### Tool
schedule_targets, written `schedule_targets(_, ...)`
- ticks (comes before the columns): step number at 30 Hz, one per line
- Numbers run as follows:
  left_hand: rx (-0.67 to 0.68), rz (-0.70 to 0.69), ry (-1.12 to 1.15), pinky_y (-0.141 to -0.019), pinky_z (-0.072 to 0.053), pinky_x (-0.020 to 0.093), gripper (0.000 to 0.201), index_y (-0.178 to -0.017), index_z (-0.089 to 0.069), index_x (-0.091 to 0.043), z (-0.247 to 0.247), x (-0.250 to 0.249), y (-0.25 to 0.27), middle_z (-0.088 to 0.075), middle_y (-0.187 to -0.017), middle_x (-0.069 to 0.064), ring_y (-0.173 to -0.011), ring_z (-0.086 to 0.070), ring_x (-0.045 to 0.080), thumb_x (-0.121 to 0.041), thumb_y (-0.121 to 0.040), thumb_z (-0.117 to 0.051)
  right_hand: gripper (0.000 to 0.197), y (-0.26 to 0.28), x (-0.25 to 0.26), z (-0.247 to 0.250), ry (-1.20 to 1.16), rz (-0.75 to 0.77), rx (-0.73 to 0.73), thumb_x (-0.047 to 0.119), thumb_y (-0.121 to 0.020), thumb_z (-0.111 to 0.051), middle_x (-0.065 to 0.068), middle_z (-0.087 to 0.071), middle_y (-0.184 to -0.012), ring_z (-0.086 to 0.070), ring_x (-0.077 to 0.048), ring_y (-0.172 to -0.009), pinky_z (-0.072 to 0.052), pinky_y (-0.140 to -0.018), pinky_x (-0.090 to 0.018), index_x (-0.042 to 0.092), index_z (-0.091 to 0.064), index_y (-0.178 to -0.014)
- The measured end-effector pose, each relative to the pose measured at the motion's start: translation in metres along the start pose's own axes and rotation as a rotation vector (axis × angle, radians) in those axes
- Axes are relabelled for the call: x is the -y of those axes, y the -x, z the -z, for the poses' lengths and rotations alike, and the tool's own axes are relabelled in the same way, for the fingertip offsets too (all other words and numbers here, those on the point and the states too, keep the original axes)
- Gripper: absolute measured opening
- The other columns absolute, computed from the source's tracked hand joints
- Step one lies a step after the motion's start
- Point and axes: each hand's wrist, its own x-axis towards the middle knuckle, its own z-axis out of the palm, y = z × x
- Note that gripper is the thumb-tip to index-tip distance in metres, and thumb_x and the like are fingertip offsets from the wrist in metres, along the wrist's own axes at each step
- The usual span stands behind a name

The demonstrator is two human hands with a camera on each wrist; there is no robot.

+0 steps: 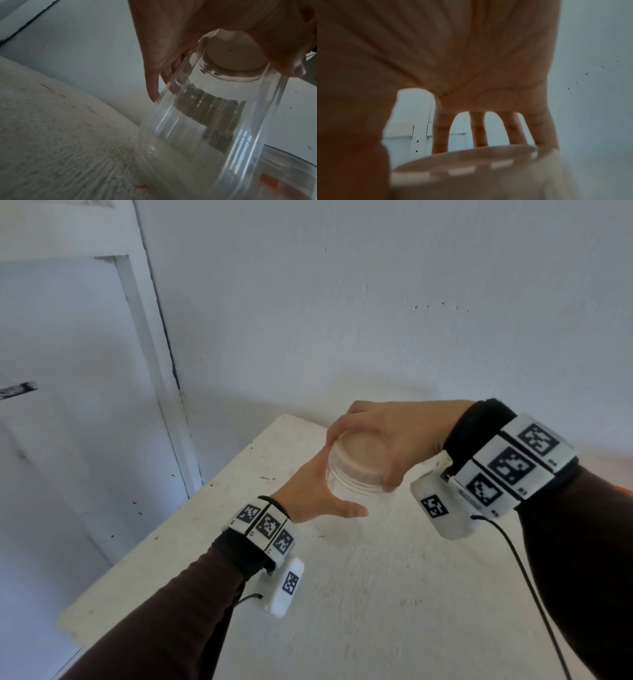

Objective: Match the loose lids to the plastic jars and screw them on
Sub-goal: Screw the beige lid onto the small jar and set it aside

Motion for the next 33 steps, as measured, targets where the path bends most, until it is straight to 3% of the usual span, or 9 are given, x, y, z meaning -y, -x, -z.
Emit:
schedule_targets(5, -0.032, 0.007, -0.028, -0.103, -0.037, 0.026, 0.105, -0.136, -0.023, -0.037, -0.002, 0.003, 0.0, -0.045, -0.134, -0.013, -0.123, -0.042, 0.001, -0.053, -0.049, -0.078, 0.076, -0.002, 0.003, -0.005, 0.073, -0.12, -0.063, 0.051, -0.066, -0.075, 0.007, -0.045, -0.118, -0.047, -0.015, -0.106, -0.044, -0.086, -0.029, 0.043, -0.033, -0.129)
schedule_targets(10, -0.058, -0.01, -0.051, -0.102, -0.035, 0.024, 0.105, -0.14, -0.03, -0.029, -0.004, 0.007, -0.002, -0.042, -0.135, -0.016, -0.125, -0.039, 0.0, -0.053, -0.051, -0.08, 0.073, -0.002, 0.013, -0.015, 0.083, -0.317, -0.18, 0.078, -0.071, -0.049, 0.008, -0.048, -0.084, -0.051, -0.01, -0.066, -0.035, -0.055, -0.022, 0.023, -0.044, -0.119)
schedule_targets(14, -0.039, 0.015, -0.035, -0.1, -0.036, 0.022, 0.107, -0.14, -0.026, -0.03, -0.002, 0.006, -0.002, -0.043, -0.135, -0.014, -0.123, -0.041, 0.001, -0.049, -0.05, -0.081, 0.083, 0.008, 0.007, -0.007, 0.012, -0.24, -0.035, 0.064, -0.075, -0.059, 0.003, -0.039, -0.136, -0.045, -0.02, -0.119, -0.037, -0.092, -0.029, 0.033, -0.021, -0.142)
schedule_targets(16, -0.035, 0.012, -0.035, -0.103, -0.037, 0.026, 0.106, -0.139, -0.024, -0.032, -0.003, 0.005, -0.002, -0.044, -0.135, -0.013, -0.124, -0.041, 0.002, -0.05, -0.05, -0.08, 0.086, 0.015, 0.006, 0.001, -0.035, -0.11, 0.027, 0.044, -0.074, -0.073, 0.008, -0.03, -0.141, -0.037, -0.016, -0.127, -0.037, -0.103, -0.036, 0.042, -0.02, -0.141)
schedule_targets(19, -0.033, 0.002, -0.031, -0.102, -0.037, 0.024, 0.105, -0.137, -0.023, -0.035, -0.004, 0.004, -0.002, -0.043, -0.135, -0.013, -0.124, -0.041, 0.001, -0.05, -0.049, -0.079, 0.069, 0.014, 0.004, -0.001, 0.017, -0.079, -0.038, 0.039, -0.077, -0.071, 0.008, -0.039, -0.128, -0.041, -0.014, -0.119, -0.04, -0.097, -0.031, 0.044, -0.034, -0.135)
schedule_targets(23, -0.06, -0.004, -0.027, -0.1, -0.036, 0.023, 0.105, -0.139, -0.028, -0.029, -0.006, 0.007, -0.002, -0.044, -0.134, -0.014, -0.123, -0.04, 0.0, -0.049, -0.051, -0.081, 0.064, 0.002, 0.01, -0.018, 0.137, -0.215, -0.287, 0.072, -0.077, -0.047, 0.004, -0.052, -0.093, -0.055, -0.017, -0.087, -0.039, -0.062, -0.022, 0.025, -0.05, -0.121)
schedule_targets(28, -0.067, 0.003, -0.012, -0.093, -0.035, 0.015, 0.098, -0.135, -0.027, -0.033, -0.006, 0.005, -0.001, -0.044, -0.131, -0.014, -0.118, -0.041, -0.006, -0.032, -0.057, -0.086, 0.08, 0.013, 0.004, -0.008, 0.018, -0.162, -0.098, 0.067, -0.075, -0.055, 0.005, -0.036, -0.138, -0.045, -0.019, -0.119, -0.04, -0.096, -0.032, 0.038, -0.021, -0.142)
schedule_targets(31, -0.051, -0.007, -0.006, -0.093, -0.037, 0.009, 0.092, -0.124, -0.025, -0.05, -0.007, 0.001, -0.001, -0.043, -0.128, -0.022, -0.118, -0.04, -0.013, -0.035, -0.055, -0.084, 0.077, 0.019, 0.005, -0.002, -0.011, -0.025, -0.026, 0.041, -0.076, -0.072, 0.009, -0.033, -0.137, -0.039, -0.014, -0.124, -0.039, -0.102, -0.035, 0.046, -0.027, -0.138)
schedule_targets(33, -0.043, -0.01, 0.001, -0.093, -0.035, 0.007, 0.093, -0.122, -0.023, -0.052, -0.008, -0.001, 0.0, -0.042, -0.129, -0.023, -0.118, -0.038, -0.015, -0.039, -0.053, -0.083, 0.066, 0.014, 0.004, -0.006, 0.059, -0.069, -0.063, 0.043, -0.078, -0.068, 0.006, -0.039, -0.126, -0.043, -0.016, -0.115, -0.041, -0.093, -0.031, 0.043, -0.035, -0.135)
